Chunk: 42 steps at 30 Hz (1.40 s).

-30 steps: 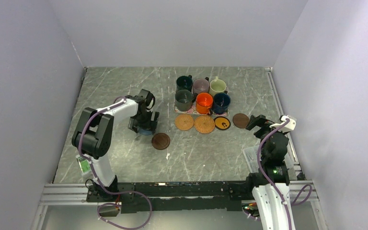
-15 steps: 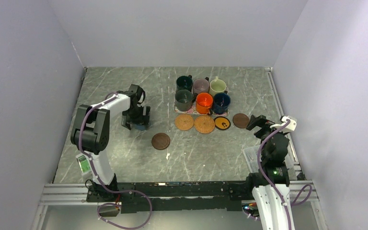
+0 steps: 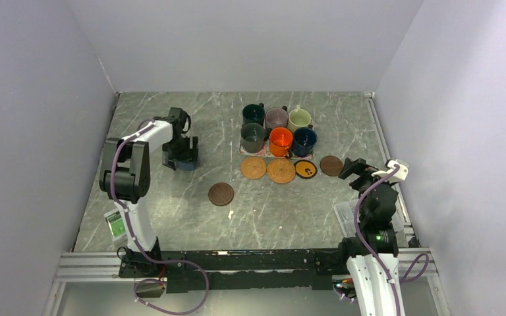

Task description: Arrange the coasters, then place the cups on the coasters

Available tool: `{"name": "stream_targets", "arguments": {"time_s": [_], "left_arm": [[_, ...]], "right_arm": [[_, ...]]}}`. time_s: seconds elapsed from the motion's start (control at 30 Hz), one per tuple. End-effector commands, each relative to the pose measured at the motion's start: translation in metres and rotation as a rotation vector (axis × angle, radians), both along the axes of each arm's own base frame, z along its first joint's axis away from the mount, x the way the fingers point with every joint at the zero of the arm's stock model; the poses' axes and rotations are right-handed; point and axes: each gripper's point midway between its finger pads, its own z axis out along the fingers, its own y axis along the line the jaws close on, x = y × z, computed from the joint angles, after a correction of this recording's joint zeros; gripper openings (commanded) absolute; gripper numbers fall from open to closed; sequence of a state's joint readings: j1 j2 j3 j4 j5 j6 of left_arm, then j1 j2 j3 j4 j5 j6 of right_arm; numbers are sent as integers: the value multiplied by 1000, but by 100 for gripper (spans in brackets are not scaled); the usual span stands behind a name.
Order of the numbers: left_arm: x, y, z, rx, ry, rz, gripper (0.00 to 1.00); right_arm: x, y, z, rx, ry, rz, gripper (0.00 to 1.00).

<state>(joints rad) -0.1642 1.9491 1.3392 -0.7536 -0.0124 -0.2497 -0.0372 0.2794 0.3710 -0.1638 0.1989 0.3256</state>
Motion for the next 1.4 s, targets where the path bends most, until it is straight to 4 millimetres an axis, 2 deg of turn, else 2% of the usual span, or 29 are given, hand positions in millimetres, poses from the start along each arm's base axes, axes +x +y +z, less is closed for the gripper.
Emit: {"name": "stream_targets", "arguments": {"time_s": [0.0,0.2,0.43,0.6,0.7,0.87,1.0,1.1,1.17,1.27,1.37], "left_arm": [[10,18,-29,-22,9,62,84],[19,42,-25,-19,-23,136,84],[55,43,-28,-27,-65,160,84],[57,44,-34,-22,-56,141,84],[66,41,-16,-45,-120,142,84],[74,28,37,-91,-267,121,88],[62,12,68,-143,-326,100,93],[44,-2,74,-164,-292,75,94],[32,-14,72,-167,-263,31,94],[9,-28,58,-173,-172,-37,94],[-6,-22,44,-137,-119,-52,94]], "right_arm": [[-1,0,26,9,-80,0,100],[-1,1,26,13,-81,4,100],[0,2,23,12,-65,7,100],[-3,-2,27,0,-72,-13,100],[-3,-2,28,-2,-78,-14,100],[-1,-2,26,-2,-60,-10,100],[-1,-2,25,-6,-54,-12,100],[-2,-4,24,-6,-53,-19,100],[-2,-4,24,-7,-55,-24,100],[-3,-5,23,-9,-47,-30,100],[-2,-5,21,-8,-43,-29,100]]}}
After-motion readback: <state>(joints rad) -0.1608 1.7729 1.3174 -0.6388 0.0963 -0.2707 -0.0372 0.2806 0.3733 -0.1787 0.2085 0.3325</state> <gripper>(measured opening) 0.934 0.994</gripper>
